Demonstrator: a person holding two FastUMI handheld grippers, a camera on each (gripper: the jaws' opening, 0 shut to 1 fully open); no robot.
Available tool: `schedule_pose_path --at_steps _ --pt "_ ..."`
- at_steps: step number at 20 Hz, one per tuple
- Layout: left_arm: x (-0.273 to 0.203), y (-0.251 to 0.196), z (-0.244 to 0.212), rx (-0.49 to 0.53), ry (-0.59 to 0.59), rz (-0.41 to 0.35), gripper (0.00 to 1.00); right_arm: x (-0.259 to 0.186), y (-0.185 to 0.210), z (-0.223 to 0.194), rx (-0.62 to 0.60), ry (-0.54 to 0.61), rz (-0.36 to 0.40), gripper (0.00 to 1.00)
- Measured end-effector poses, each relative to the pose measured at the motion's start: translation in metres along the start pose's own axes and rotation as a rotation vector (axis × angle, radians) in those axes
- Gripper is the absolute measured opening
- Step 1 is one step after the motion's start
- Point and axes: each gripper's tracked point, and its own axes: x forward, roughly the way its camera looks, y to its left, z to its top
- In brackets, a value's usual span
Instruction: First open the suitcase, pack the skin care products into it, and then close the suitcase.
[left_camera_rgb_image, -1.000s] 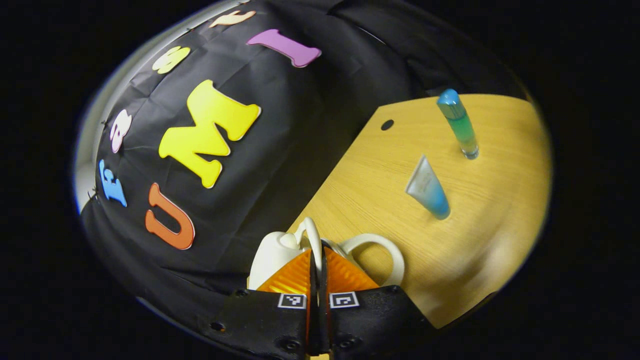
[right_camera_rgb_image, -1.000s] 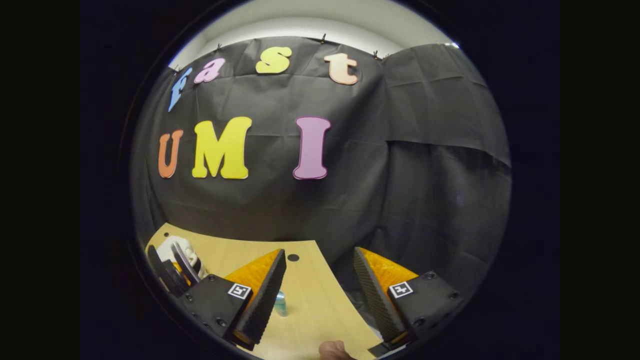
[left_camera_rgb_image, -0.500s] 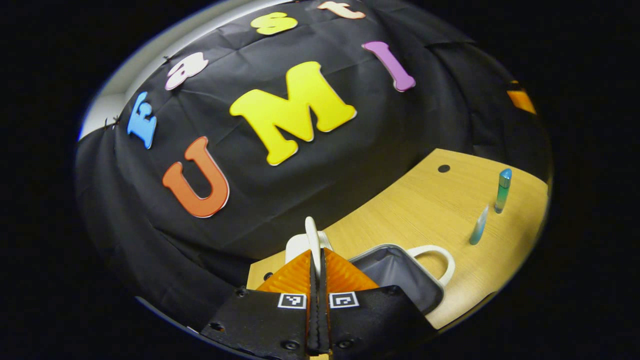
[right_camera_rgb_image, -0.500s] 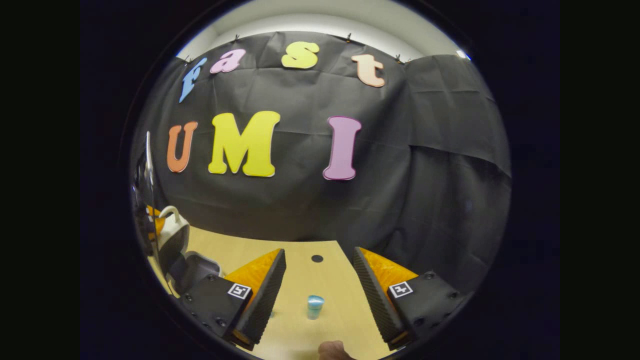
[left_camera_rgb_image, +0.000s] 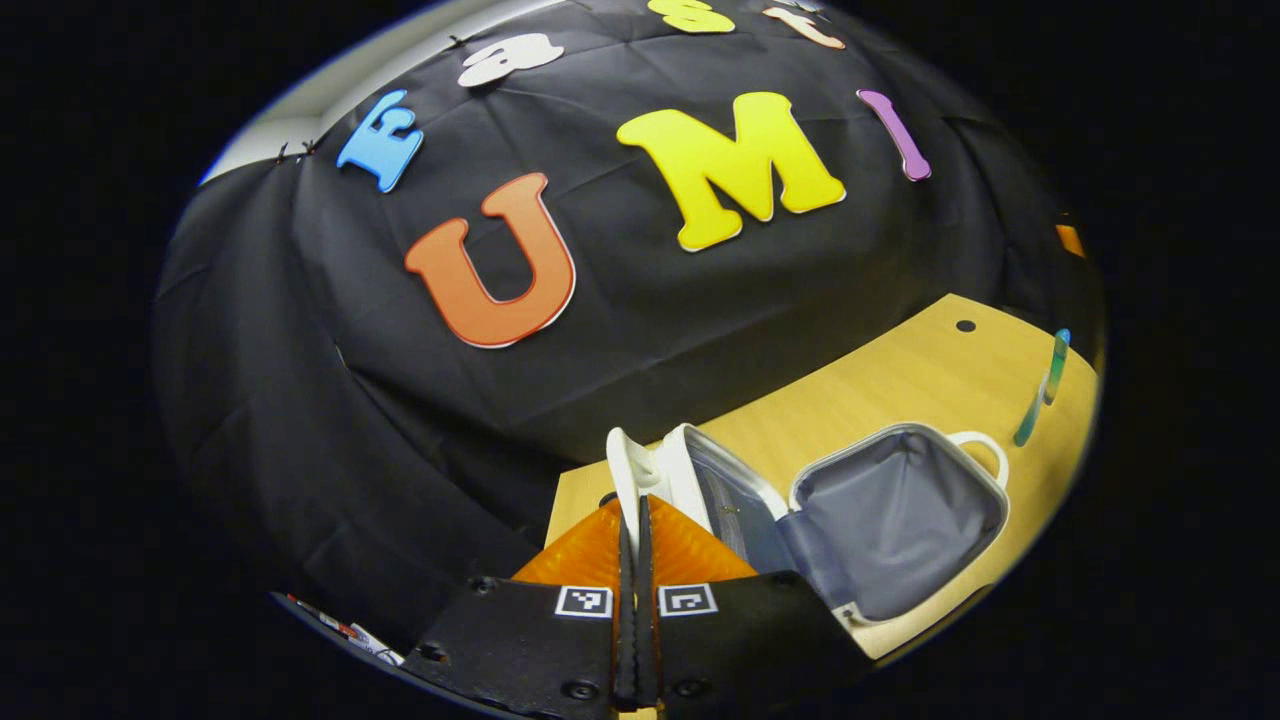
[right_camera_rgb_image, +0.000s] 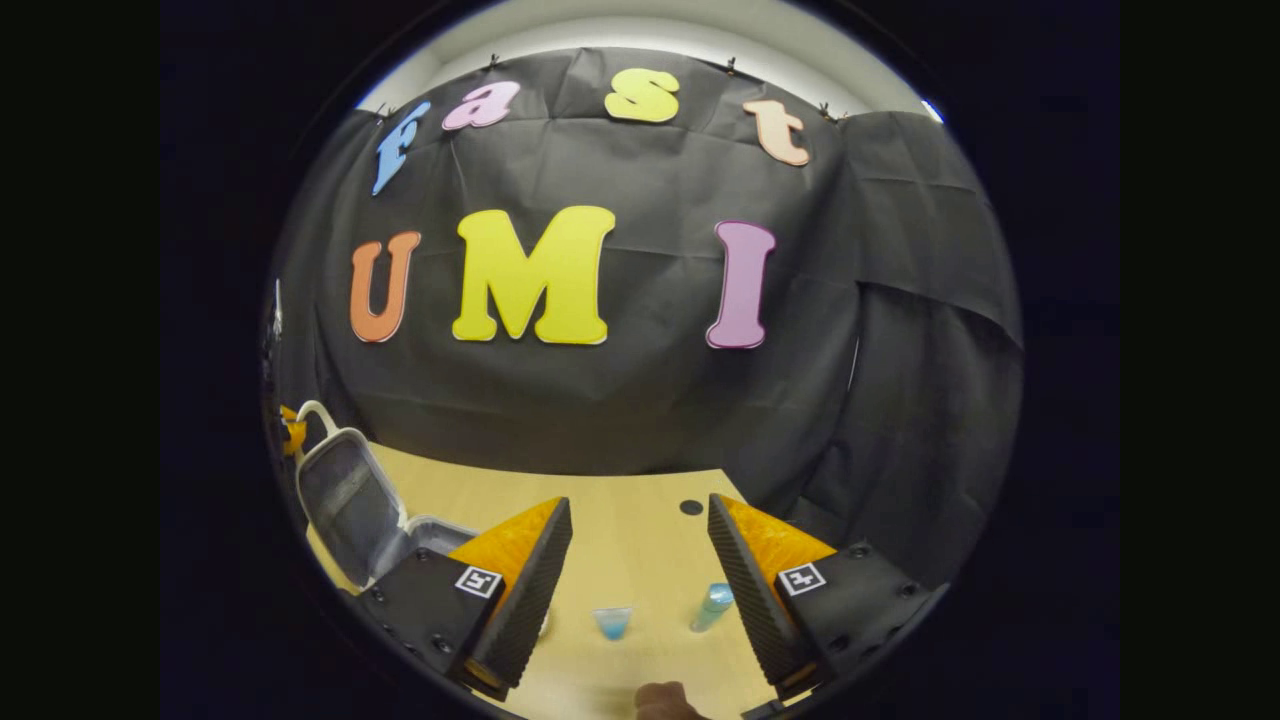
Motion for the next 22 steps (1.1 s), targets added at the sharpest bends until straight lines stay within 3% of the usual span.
schedule_pose_path --at_steps 9,14,18,22 --pt "0.048 0.038 -0.101 0.034 0.121 -0.032 0.03 -0.014 0.013 -0.031 -0.054 0.066 -0.007 0.81" --pt "0.064 0.034 -0.158 -0.020 0.228 -0.048 0.04 -0.026 -0.003 -0.059 -0.070 0.132 -0.028 0.81" --pt "0.073 0.025 -0.205 -0.002 0.316 -0.072 0.05 -0.031 -0.021 -0.073 -0.064 0.171 -0.065 0.82" --pt "0.078 0.020 -0.221 0.000 0.324 -0.076 0.07 -0.036 -0.028 -0.078 -0.022 0.194 -0.087 0.81"
